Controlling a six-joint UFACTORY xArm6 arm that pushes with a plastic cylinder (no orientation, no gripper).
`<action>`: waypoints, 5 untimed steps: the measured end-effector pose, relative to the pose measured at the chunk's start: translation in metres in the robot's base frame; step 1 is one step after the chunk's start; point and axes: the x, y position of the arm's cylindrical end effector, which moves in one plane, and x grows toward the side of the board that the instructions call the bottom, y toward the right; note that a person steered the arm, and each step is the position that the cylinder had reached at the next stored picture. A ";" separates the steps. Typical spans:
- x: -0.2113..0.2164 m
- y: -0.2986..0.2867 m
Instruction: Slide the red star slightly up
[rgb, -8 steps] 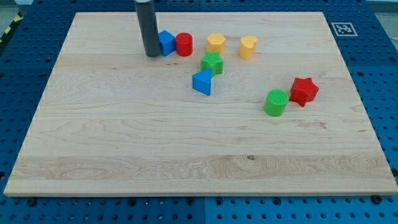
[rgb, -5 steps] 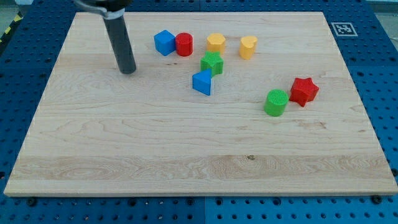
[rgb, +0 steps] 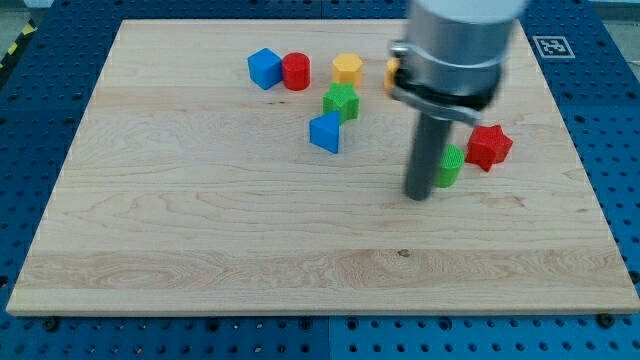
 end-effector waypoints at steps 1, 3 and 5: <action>0.014 0.068; -0.027 0.106; -0.025 0.067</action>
